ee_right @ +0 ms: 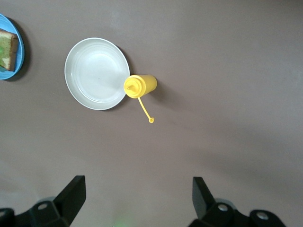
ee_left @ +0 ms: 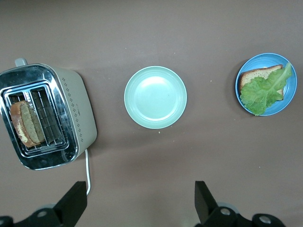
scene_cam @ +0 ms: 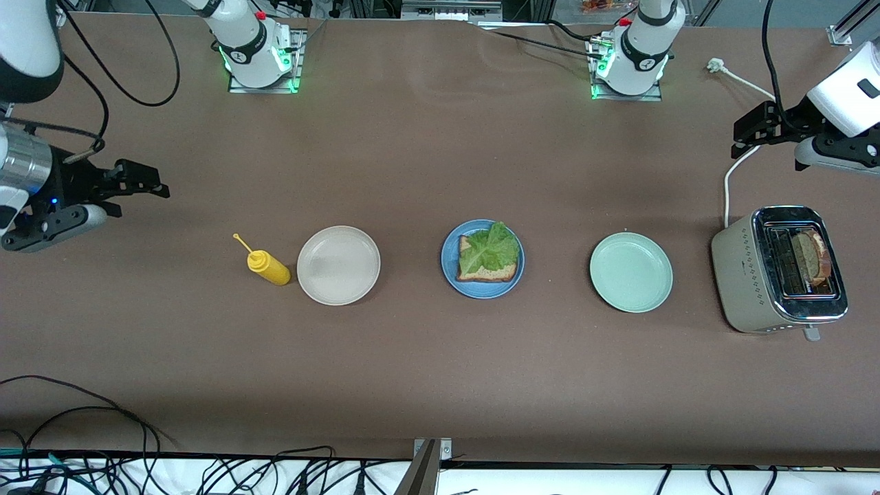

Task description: Make sandwich in blue plate with both arms

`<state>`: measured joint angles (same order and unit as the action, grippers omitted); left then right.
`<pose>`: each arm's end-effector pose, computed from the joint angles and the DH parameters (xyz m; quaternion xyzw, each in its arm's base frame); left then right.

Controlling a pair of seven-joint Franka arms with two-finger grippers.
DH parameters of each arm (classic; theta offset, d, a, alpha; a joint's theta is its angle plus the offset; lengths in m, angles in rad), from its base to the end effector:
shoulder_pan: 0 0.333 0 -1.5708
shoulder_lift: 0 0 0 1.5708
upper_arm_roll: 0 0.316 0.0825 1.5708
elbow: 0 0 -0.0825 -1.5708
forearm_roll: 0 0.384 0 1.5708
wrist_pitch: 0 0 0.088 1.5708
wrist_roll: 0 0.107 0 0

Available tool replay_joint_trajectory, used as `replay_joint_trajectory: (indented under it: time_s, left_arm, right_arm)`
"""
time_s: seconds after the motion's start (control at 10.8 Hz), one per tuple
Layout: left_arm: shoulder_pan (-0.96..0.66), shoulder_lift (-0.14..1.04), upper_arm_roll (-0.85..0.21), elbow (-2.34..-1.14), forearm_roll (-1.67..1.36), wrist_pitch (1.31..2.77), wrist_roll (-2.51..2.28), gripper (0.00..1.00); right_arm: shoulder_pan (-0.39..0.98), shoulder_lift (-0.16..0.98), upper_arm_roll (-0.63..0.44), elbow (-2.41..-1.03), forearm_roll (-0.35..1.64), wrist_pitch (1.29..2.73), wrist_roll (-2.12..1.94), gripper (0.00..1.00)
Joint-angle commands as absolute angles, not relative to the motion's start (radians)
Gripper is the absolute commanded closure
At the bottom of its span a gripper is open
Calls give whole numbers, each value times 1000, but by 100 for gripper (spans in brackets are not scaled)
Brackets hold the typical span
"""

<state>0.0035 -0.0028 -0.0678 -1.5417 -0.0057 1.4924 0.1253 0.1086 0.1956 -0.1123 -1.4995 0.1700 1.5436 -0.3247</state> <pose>0.5445 -0.0358 0.6330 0.9952 -0.0948 -0.0232 0.0035 0.6044 0.0222 0.5440 -0.9823 -0.1551 0.0618 0.0851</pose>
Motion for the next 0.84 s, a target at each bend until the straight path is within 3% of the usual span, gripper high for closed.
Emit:
replay_joint_trajectory:
  time_s: [0.0, 0.28, 0.74]
  left_arm:
    - [9, 2, -69, -1525, -9, 1479, 132, 0]
    - [9, 2, -69, -1523, -9, 1479, 132, 0]
    - [9, 2, -69, -1525, -8, 1479, 132, 0]
  right_arm:
    - [92, 71, -83, -1649, 114, 1617, -293, 0]
    - [92, 34, -8, -1649, 5, 1608, -117, 0]
    - [92, -6, -6, -1640, -57, 1692, -118, 0]
